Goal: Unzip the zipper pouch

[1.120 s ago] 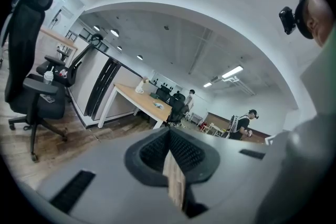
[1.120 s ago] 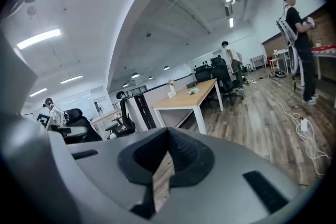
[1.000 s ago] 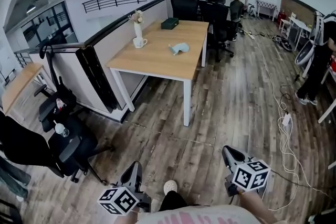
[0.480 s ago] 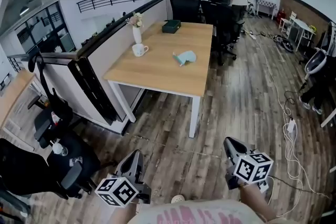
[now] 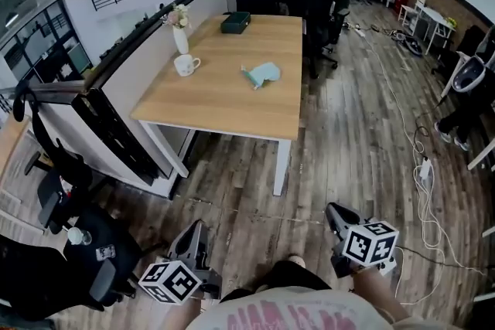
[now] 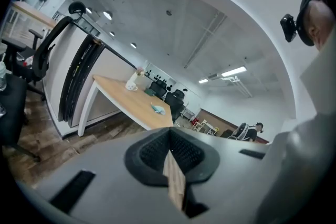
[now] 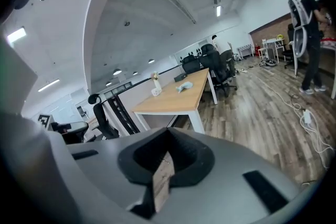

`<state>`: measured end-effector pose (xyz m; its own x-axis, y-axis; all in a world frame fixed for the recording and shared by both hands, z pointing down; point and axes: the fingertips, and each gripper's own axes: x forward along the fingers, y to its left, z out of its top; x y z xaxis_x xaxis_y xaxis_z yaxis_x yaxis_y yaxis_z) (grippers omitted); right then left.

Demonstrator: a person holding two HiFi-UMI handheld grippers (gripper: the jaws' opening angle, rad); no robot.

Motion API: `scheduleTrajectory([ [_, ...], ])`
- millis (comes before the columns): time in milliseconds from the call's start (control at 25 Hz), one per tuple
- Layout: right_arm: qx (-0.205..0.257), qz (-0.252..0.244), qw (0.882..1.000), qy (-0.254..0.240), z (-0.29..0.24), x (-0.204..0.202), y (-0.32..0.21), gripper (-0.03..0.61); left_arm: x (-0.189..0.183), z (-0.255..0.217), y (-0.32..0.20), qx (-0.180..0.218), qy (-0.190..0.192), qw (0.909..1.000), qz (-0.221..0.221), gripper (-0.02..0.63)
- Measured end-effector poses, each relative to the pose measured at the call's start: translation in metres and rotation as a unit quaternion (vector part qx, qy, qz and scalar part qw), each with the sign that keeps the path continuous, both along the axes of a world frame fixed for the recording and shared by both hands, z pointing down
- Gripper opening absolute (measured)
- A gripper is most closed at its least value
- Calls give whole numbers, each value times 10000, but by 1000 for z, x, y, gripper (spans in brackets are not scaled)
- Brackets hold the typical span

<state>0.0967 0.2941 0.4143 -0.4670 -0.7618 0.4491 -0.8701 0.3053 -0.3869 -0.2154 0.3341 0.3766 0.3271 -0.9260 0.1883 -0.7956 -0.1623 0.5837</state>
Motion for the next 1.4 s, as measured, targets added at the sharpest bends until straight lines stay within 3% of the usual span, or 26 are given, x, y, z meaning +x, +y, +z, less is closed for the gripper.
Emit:
scheduleTrajectory([
  [120,-84,41,9999,-46,6,4,-19,-3,2,10,-18,-177,-39,9998,7,2],
  [440,-36,-270,9996,-62,4,2,-108,-3,1,7,-87,-149,-14,9993,-342,2],
  [760,133,-754,9969,-186,-17,-2,-205,-3,16,-27,-168,193,-72,9979,-622,2],
  [1120,307,-963,9944,-300,-25,8,-284,-3,32,-27,-231,357,31,9957,-851,2],
  [1400,-90,-1126,9930,-343,6,11,-309,-3,41,-5,-254,134,51,9950,-992,2],
])
